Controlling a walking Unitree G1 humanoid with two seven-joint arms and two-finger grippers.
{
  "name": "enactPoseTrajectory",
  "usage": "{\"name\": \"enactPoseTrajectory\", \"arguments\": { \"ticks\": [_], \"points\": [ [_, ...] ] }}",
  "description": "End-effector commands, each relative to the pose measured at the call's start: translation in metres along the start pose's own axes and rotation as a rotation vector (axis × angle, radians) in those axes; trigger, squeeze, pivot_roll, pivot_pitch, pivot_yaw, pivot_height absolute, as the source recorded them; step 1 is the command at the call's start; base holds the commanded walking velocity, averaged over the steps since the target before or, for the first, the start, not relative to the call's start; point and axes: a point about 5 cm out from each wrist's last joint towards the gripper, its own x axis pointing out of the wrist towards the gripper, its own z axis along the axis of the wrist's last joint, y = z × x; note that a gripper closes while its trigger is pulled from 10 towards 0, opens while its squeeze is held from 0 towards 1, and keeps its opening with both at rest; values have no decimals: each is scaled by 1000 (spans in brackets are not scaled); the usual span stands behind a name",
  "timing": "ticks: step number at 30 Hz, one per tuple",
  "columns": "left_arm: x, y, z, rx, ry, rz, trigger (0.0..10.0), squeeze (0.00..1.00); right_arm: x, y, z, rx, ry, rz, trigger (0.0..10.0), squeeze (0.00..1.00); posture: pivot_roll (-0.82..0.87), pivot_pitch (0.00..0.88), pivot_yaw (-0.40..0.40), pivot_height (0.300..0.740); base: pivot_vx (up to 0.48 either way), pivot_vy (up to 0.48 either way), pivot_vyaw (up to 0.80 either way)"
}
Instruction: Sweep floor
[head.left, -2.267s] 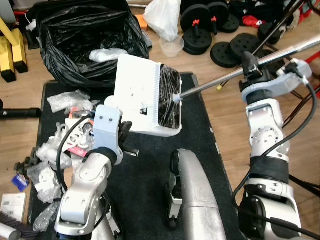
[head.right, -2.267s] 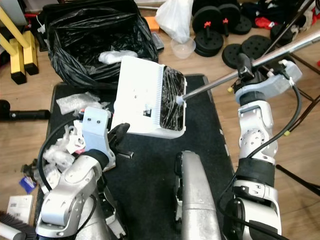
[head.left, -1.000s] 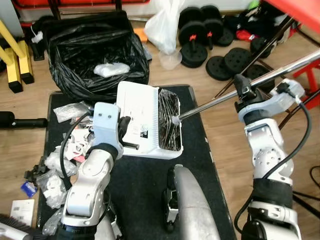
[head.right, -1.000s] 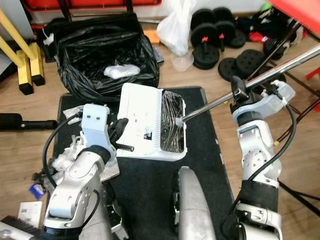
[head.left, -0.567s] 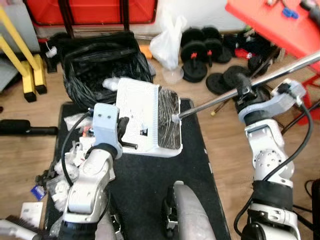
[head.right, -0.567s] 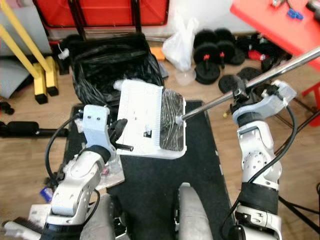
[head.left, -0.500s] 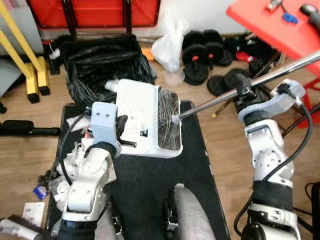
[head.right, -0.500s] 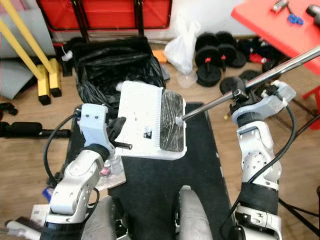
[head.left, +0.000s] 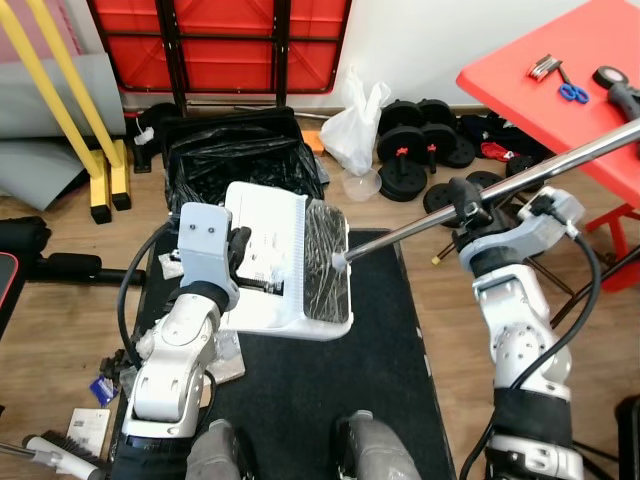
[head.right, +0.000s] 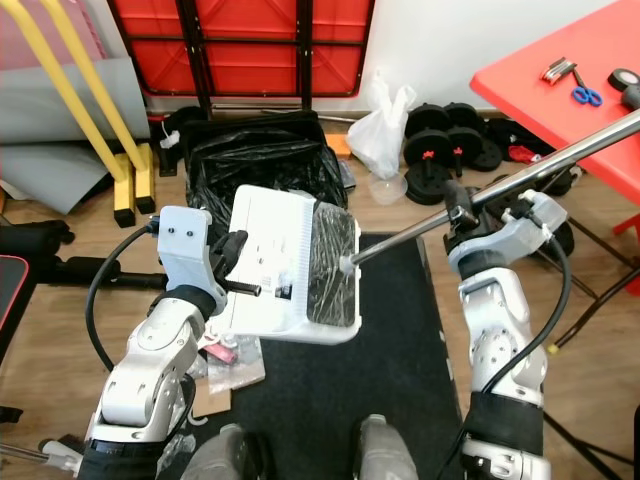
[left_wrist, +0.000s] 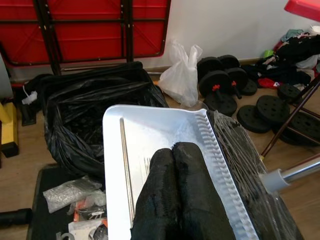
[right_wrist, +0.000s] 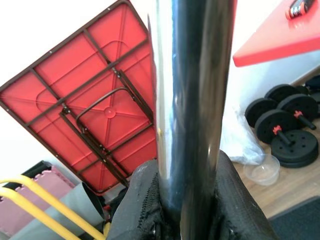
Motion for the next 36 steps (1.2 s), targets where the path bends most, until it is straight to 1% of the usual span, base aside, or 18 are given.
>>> {"name": "enactPoseTrajectory", "arguments": {
  "ticks": [1, 10, 13, 18, 25, 26, 31, 34, 36],
  "points": [
    [0, -2, -5, 0, 13, -2, 10000, 0, -1, 3, 15, -9, -68, 28, 10000, 0, -114, 121, -135, 740, 0, 0, 0],
    [-1, -3, -4, 5, 6, -16, 10000, 0, -2, 3, 15, -16, -70, 24, 10000, 0, -115, 127, -135, 740, 0, 0, 0],
    [-1, -5, -5, -9, 4, -54, 10000, 0, -3, 2, 12, -32, -53, 2, 10000, 0, -116, 128, -135, 740, 0, 0, 0],
    [-1, -7, -4, -12, 2, -67, 10000, 0, -3, -1, 11, -37, -50, -20, 10000, 0, -119, 129, -135, 740, 0, 0, 0],
    [-1, -8, -3, -15, -4, -85, 10000, 0, -3, -1, 10, -45, -38, -24, 10000, 0, -120, 133, -134, 740, 299, 0, -800],
    [-1, -9, -3, -13, -6, -89, 10000, 0, -3, -1, 10, -51, -34, -23, 10000, 0, -121, 133, -135, 740, 337, 0, 0],
    [-1, -9, -2, -12, -10, -95, 10000, 0, -2, -1, 9, -37, -30, -22, 10000, 0, -119, 130, -138, 740, 352, 0, -800],
    [0, -10, -2, -10, -14, -97, 10000, 0, -1, 0, 10, -42, -39, -12, 10000, 0, -119, 126, -138, 740, 361, 0, -533],
    [0, -10, -2, -11, -15, -98, 10000, 0, -1, 0, 11, -42, -41, -15, 10000, 0, -120, 125, -139, 740, 360, 0, 0]
  ]
}}
